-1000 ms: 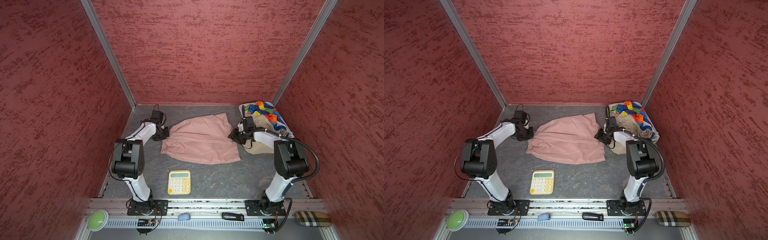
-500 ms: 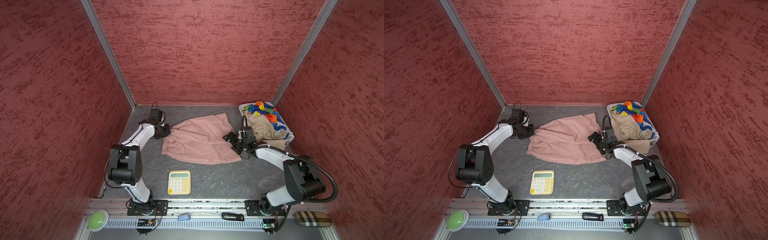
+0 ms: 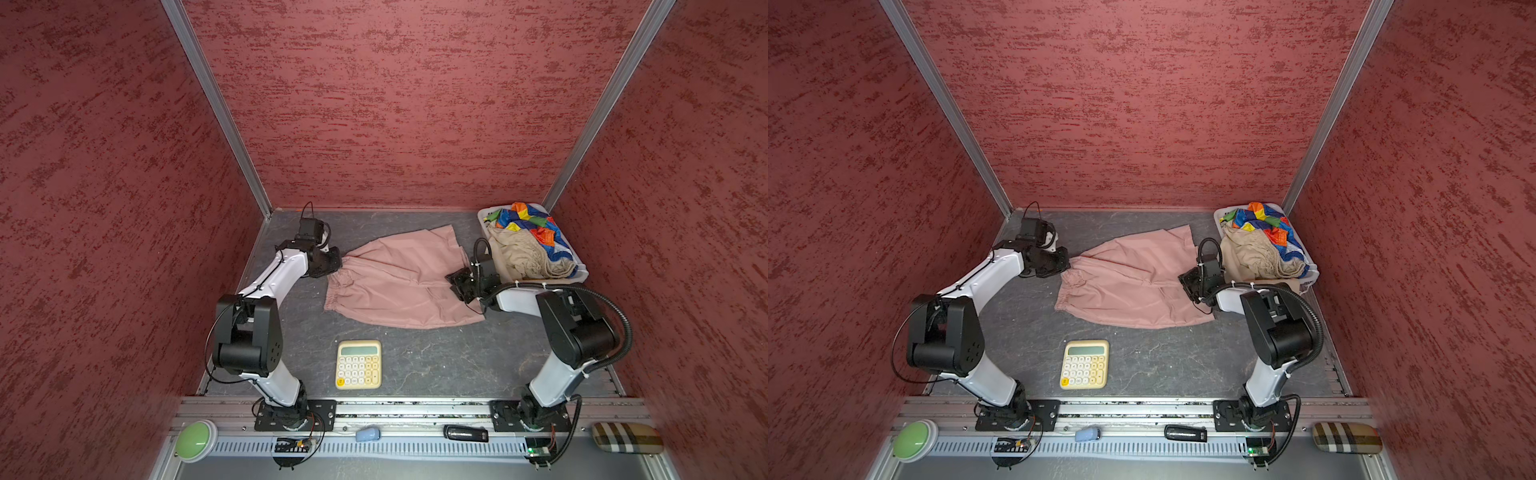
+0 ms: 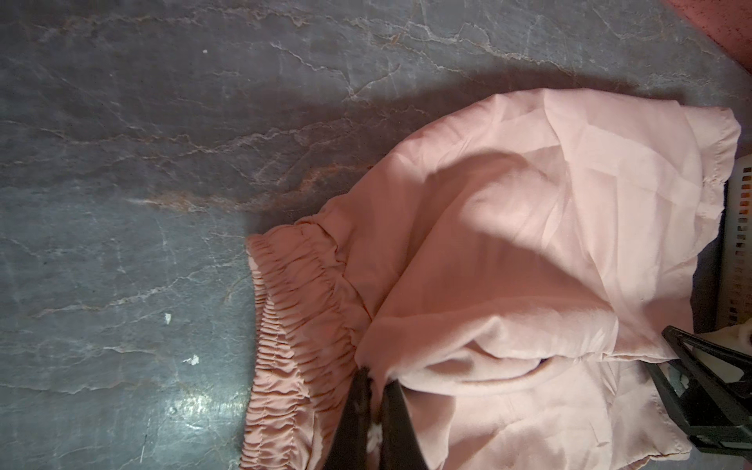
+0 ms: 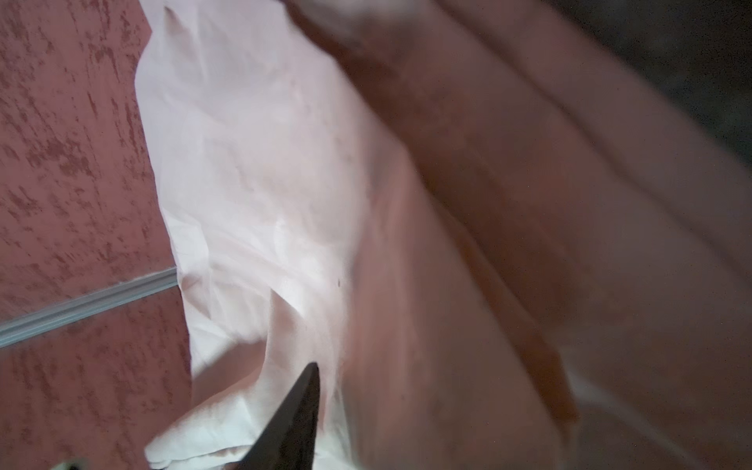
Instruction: Fold and stack the shorts
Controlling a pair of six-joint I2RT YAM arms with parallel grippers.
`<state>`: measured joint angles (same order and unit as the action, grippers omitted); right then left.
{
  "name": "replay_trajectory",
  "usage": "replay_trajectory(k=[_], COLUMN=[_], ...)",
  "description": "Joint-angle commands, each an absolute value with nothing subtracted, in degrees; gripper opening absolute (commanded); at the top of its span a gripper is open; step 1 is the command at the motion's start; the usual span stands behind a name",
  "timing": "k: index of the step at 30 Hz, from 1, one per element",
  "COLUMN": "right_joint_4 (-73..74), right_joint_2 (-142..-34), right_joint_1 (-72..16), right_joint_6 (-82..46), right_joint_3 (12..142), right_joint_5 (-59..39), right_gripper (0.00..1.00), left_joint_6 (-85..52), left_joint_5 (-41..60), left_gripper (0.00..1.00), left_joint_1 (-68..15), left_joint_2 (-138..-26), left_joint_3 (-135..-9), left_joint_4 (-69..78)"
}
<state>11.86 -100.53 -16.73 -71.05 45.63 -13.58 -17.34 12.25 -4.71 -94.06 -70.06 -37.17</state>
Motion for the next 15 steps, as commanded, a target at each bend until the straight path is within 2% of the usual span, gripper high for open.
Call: replay_trajectory(k=[1, 3, 4, 8, 15], right_joint_4=[14.1, 11.9, 10.3, 0.0, -19.0], right_joint_2=[-101.1, -101.3, -101.5, -100.4, -101.2], right_joint_1=[-16.5, -16.1, -15.9, -14.1, -11.7], right_joint_6=[-71.3, -69.2, -67.9, -59.9, -45.0], right_joint_3=[48.4, 51.7, 54.1, 69.3, 100.8], right_joint_5=[-10.9, -11.2, -11.5, -10.6, -9.3], right_gripper=[0.18, 0.04, 0.0, 0.0, 0.0], left_joint_6=[-17.6, -17.7, -17.7, -18.7, -18.1], left_joint_5=[13.6, 13.8, 14.3, 16.6, 18.5], left_gripper=[0.0, 0.0, 0.0, 0.0, 0.0], left_joint_1=[-4.4, -3.6, -3.1, -0.2, 2.4], left_joint_2=[-92.2, -91.8, -91.7, -91.4, -94.3], left_joint_3=[-69.4, -69.6, -70.0, -75.9, -93.9], left_joint_4=[-36.2, -35.6, -35.2, -33.4, -32.1])
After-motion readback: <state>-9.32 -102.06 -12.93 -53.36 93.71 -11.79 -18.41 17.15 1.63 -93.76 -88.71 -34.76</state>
